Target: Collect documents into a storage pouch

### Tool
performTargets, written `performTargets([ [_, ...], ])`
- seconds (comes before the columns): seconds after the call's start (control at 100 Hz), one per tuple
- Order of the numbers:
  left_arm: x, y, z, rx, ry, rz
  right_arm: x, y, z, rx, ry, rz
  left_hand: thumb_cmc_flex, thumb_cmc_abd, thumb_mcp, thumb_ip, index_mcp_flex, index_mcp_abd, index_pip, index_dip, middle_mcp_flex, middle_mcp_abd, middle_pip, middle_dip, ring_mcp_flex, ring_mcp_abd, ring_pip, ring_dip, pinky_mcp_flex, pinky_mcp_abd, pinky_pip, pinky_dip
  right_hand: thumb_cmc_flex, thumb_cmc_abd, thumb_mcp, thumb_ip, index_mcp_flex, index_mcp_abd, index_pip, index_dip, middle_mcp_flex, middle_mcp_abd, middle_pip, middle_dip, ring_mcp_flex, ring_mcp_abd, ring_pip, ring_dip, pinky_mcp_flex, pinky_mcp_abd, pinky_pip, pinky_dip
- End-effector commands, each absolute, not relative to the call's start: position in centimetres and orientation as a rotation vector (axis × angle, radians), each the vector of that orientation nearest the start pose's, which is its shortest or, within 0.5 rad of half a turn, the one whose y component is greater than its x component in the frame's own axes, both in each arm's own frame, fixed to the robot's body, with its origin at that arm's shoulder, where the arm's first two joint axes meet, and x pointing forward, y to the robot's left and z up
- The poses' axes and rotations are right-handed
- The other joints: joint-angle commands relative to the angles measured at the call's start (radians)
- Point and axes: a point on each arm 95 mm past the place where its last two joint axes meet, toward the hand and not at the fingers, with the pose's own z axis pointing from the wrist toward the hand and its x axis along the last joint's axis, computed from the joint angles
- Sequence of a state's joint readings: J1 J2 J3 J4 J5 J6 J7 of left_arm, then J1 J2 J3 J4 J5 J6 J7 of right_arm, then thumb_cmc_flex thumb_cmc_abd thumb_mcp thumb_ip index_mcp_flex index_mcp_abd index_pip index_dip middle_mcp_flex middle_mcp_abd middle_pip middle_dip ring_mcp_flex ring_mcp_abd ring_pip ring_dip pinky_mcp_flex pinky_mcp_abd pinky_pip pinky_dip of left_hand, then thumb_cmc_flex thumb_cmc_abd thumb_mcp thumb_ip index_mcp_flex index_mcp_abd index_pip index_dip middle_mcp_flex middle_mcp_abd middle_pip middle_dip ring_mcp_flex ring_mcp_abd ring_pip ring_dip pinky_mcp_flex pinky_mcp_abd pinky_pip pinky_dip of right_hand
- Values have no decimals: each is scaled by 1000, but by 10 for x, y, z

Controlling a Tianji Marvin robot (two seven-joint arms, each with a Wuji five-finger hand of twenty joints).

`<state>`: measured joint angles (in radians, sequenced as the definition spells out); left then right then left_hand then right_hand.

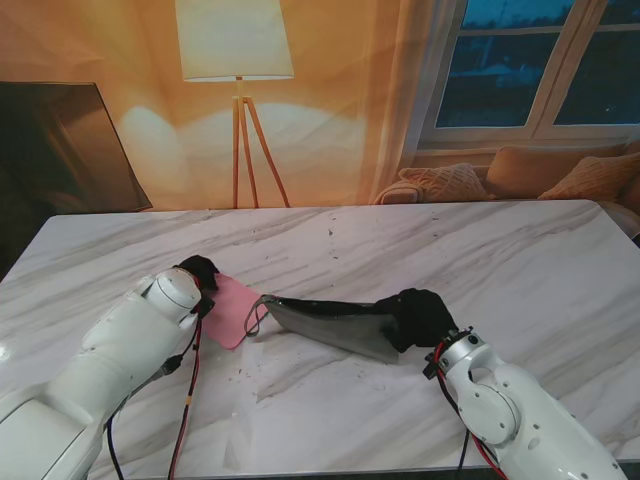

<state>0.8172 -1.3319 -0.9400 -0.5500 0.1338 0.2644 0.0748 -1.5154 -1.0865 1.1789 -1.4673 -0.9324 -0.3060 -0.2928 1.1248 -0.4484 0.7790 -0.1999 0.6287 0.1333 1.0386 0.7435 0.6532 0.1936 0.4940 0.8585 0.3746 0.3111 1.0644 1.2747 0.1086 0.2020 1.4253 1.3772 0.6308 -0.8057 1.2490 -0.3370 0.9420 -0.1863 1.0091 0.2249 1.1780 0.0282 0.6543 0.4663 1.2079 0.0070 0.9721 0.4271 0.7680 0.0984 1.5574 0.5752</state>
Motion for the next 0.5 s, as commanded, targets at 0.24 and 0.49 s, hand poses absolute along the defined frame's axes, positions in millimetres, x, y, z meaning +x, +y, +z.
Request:
performTargets([
  [0.24,567,53,-368,-2171,827,-1229,403,4,-332,1039,1445,1819,116,117,-91,61,-53,-5,140,159,304,100,201,-69,93,157,34,-2,-37,-60,-12,122,0,37,9,36,19,-10,51,17,-19,22,15,-2,-21,-30,20,13,-4,-13,25,9],
  [0.49,562,52,-362,-2191,793,-1279,403,4,-332,1040,1447,1820,165,198,-178,98,-48,-29,166,211,276,78,416,90,101,153,116,72,-41,-54,-14,118,2,37,9,37,19,-10,51,17,-18,22,15,-2,-22,-29,19,12,-4,-11,25,9],
])
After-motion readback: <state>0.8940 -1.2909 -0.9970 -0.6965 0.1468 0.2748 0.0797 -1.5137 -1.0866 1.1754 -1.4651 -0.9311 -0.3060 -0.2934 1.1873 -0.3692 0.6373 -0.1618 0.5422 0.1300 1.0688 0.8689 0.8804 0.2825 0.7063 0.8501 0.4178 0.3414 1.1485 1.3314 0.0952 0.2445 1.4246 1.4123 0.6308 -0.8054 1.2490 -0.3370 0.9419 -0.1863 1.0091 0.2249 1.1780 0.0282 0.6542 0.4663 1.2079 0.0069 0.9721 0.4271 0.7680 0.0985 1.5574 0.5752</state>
